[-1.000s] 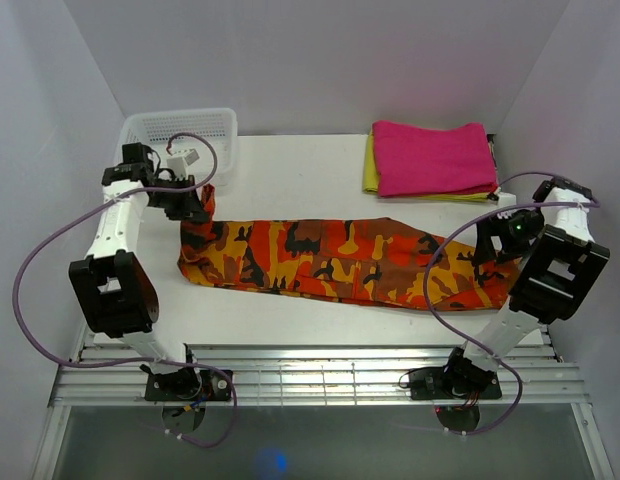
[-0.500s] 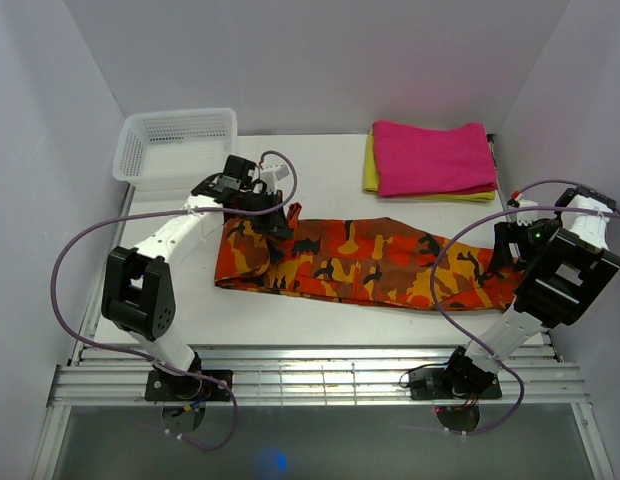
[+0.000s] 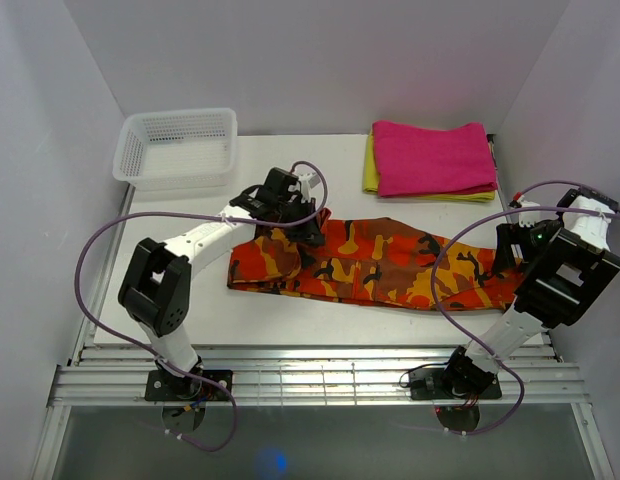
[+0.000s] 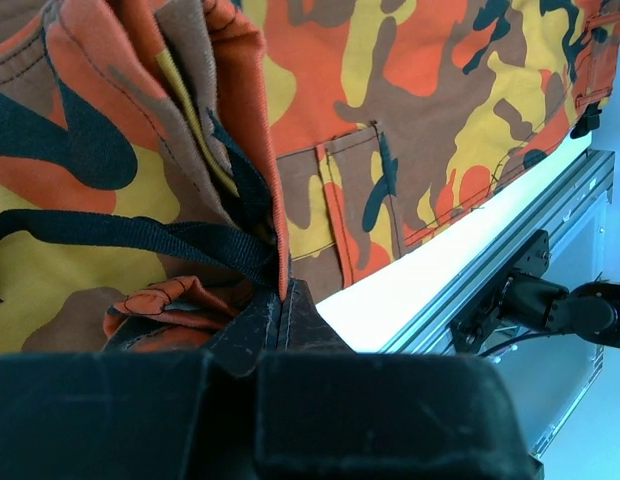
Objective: Fold and stack the trousers
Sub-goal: Fold the trousers
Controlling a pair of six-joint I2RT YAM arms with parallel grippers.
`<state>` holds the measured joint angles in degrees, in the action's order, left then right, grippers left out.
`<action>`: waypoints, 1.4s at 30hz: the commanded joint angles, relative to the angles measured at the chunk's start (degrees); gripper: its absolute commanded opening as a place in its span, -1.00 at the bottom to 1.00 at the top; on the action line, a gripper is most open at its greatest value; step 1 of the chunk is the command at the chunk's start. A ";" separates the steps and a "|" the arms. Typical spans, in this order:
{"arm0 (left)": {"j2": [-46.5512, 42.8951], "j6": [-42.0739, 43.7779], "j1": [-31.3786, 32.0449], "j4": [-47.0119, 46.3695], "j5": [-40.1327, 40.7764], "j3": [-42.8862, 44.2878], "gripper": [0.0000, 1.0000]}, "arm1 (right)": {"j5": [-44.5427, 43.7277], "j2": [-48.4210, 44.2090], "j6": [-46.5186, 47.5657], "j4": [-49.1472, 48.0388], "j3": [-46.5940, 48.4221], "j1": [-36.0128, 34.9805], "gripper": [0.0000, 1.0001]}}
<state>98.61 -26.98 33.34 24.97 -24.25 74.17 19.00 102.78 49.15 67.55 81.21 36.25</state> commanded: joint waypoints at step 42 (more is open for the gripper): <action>-13.18 23.55 -27.69 13.26 -20.74 -10.80 0.53 | 28.01 -3.21 -13.10 -3.20 3.43 -34.56 0.74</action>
<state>86.91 -5.30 12.58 36.67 -40.18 64.49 39.27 99.72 40.91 67.35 82.08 6.39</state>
